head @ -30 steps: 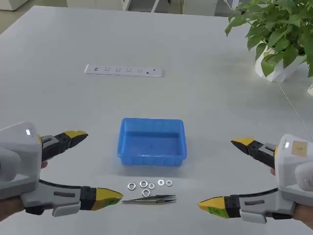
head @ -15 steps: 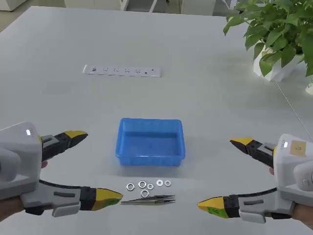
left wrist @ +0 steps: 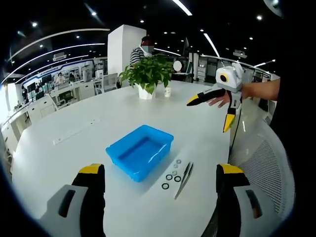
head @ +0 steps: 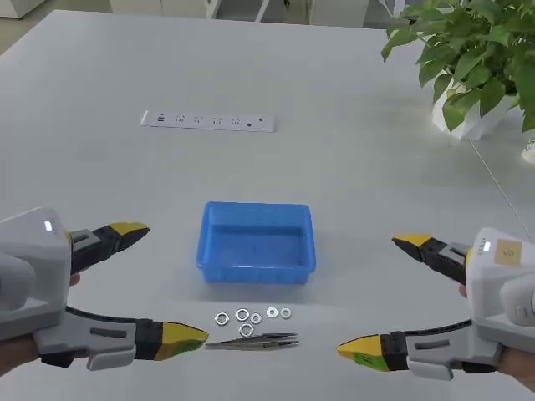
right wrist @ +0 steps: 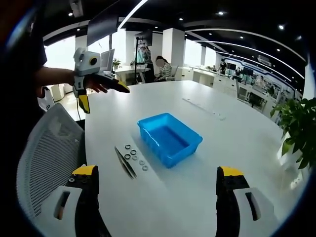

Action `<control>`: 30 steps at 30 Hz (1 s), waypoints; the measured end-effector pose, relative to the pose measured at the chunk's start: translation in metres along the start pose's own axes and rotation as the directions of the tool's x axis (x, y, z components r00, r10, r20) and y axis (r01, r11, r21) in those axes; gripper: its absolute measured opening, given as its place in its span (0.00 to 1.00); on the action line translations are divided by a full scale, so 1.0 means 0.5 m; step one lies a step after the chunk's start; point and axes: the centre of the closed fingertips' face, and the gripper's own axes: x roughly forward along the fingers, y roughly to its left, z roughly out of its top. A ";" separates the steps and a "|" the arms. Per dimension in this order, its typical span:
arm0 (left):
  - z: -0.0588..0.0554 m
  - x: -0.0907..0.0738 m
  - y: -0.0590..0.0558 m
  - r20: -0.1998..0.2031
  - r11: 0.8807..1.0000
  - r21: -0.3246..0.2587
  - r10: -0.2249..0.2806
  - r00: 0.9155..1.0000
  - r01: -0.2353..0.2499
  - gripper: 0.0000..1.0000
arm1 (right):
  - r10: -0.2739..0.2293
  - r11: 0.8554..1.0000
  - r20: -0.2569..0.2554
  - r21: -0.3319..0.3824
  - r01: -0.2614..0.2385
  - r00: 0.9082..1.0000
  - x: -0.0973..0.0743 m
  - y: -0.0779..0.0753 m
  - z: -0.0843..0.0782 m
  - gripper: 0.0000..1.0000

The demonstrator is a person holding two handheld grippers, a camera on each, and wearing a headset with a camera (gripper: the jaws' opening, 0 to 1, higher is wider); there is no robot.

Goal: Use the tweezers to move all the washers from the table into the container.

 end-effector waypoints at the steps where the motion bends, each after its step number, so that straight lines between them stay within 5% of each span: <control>1: 0.000 -0.001 0.000 -0.001 1.000 0.002 0.001 1.000 -0.001 0.99 | 0.001 1.000 0.000 0.000 -0.001 1.000 0.000 0.000 0.000 1.00; 14: -0.007 0.000 0.004 -0.010 1.000 0.015 -0.004 1.000 0.004 0.97 | 0.002 1.000 -0.012 -0.018 -0.002 1.000 0.004 0.002 -0.006 0.99; 30: -0.052 0.023 -0.026 -0.076 0.994 0.061 -0.083 0.994 0.088 0.81 | 0.110 0.984 -0.065 -0.131 -0.117 0.992 0.029 0.035 -0.019 0.76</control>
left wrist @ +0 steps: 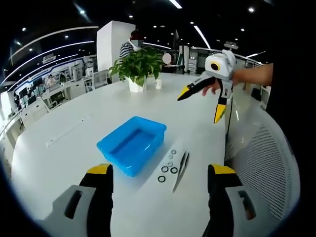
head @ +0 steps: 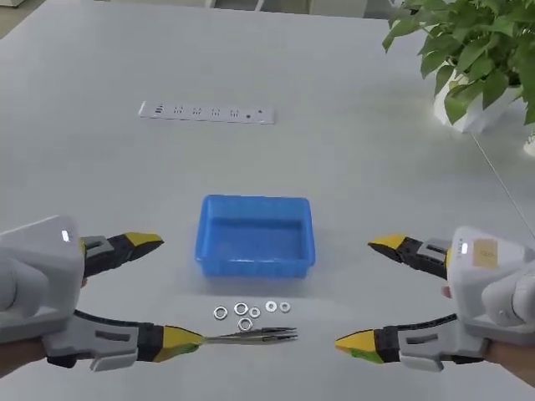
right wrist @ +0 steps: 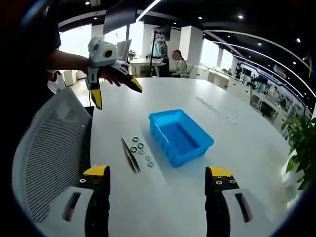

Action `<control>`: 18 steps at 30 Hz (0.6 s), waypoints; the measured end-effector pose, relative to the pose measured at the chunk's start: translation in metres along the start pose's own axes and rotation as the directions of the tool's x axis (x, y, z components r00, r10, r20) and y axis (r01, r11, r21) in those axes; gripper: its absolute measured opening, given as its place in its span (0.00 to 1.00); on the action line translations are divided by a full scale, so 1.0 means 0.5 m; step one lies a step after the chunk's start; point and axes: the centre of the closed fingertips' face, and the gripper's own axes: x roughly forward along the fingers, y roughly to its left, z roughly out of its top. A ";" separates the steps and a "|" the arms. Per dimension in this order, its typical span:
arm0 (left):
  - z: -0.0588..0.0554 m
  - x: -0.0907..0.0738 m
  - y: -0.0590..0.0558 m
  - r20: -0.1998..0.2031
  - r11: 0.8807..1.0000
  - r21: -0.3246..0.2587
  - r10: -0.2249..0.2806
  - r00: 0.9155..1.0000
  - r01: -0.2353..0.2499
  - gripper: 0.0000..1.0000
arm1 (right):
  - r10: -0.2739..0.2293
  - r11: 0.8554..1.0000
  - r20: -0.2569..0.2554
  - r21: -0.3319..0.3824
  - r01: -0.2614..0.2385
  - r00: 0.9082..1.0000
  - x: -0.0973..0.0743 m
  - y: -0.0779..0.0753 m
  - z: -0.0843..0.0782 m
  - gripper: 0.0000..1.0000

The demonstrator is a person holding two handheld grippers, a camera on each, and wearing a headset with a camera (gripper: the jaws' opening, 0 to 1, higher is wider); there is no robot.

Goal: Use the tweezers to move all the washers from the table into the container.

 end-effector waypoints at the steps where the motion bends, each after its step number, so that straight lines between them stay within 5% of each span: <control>1: -0.005 0.003 -0.007 -0.009 1.000 -0.009 -0.024 1.000 0.024 0.79 | 0.021 1.000 -0.004 -0.011 -0.021 1.000 0.005 0.006 -0.001 0.75; 18: -0.066 0.046 -0.025 -0.140 0.989 0.090 -0.104 0.985 0.117 0.53 | 0.187 0.967 -0.096 -0.158 -0.200 0.978 0.078 0.044 -0.016 0.45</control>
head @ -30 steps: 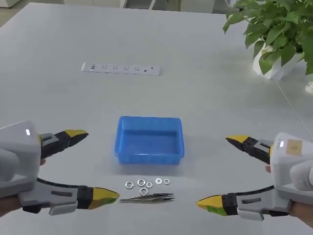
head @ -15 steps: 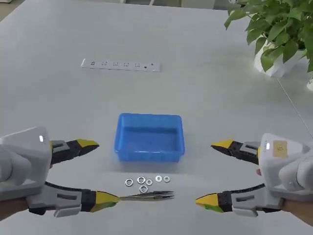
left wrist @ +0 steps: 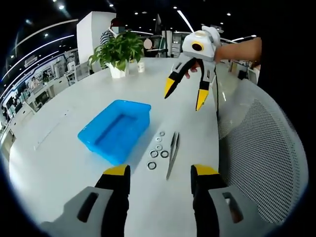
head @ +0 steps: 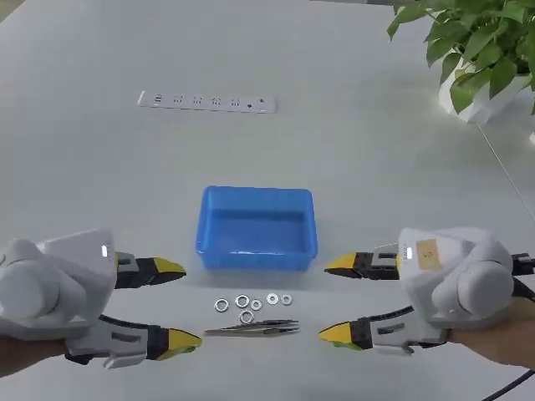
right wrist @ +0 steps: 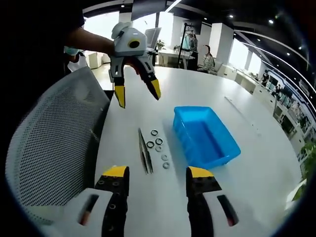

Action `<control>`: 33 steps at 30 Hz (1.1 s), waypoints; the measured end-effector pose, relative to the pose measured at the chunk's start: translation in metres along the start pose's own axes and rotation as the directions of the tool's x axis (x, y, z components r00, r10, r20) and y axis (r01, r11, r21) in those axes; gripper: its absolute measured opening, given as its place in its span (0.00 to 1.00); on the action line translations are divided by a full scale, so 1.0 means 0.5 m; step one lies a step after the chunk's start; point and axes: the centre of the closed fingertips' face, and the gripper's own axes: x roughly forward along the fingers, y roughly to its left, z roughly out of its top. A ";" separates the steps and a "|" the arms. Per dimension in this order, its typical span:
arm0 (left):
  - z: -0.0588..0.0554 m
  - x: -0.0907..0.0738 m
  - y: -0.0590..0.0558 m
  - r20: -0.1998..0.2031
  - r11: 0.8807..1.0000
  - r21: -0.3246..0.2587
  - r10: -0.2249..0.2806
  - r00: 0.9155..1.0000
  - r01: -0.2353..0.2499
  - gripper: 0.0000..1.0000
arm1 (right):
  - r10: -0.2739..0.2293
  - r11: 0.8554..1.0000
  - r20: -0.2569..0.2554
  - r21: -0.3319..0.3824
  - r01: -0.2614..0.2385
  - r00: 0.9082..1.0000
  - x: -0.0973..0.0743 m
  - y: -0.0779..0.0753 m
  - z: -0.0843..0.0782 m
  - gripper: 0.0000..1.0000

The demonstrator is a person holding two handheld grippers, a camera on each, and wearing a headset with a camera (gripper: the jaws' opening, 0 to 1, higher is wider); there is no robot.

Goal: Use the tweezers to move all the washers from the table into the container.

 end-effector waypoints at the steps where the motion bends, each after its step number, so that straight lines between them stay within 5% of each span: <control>1: -0.002 0.002 -0.002 -0.004 1.000 0.002 -0.008 1.000 0.008 0.52 | 0.010 1.000 -0.003 -0.007 -0.010 1.000 0.003 0.002 0.000 0.44; 19: -0.031 0.051 -0.034 -0.085 0.993 0.069 -0.093 0.992 0.099 0.29 | 0.143 0.982 -0.084 -0.110 -0.152 0.986 0.073 0.037 -0.020 0.27; 33: -0.080 0.081 -0.028 -0.192 0.983 0.090 -0.138 0.972 0.158 0.18 | 0.186 0.970 -0.125 -0.132 -0.202 0.975 0.122 0.042 -0.031 0.19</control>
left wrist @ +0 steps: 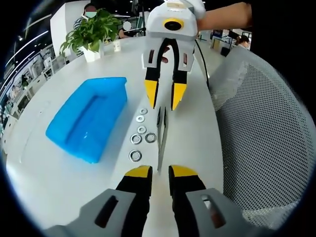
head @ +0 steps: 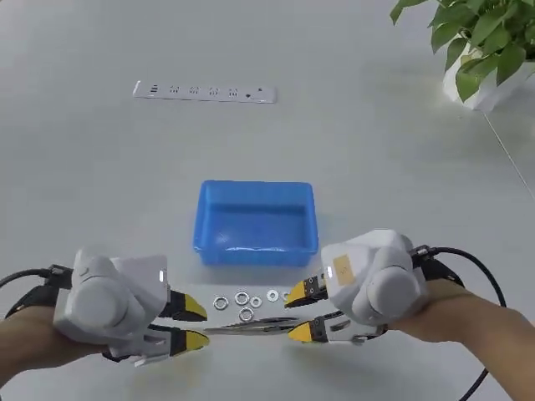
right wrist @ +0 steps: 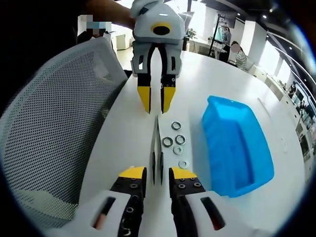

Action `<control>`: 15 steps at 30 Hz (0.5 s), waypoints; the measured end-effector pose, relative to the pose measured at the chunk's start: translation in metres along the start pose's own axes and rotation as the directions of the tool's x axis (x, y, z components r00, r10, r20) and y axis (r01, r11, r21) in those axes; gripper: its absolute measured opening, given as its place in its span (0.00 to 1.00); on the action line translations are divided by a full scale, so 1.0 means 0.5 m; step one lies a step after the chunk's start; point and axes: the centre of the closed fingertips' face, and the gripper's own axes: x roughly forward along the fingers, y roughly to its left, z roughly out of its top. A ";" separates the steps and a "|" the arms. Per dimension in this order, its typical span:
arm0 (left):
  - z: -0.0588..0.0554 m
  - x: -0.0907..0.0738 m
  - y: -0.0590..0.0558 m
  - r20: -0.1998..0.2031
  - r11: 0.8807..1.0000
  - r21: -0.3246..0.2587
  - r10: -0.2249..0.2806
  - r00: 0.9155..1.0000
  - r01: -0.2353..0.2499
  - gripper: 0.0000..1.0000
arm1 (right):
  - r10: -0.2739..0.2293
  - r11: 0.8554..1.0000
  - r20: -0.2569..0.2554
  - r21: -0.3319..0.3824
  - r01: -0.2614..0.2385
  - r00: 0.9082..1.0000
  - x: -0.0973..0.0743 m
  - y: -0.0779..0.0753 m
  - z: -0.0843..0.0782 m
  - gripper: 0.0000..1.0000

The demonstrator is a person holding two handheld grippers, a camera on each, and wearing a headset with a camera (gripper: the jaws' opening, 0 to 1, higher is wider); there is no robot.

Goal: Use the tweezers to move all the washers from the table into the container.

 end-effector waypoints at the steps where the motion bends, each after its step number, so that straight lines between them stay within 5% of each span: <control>1: -0.003 0.001 0.000 -0.005 1.000 0.003 -0.002 1.000 0.002 0.17 | 0.004 1.000 -0.001 -0.001 -0.004 1.000 0.004 0.000 0.001 0.19; 15: -0.010 0.018 -0.003 -0.019 1.000 0.009 -0.014 1.000 0.014 0.11 | 0.026 1.000 -0.023 -0.001 -0.026 0.999 0.031 0.002 -0.007 0.12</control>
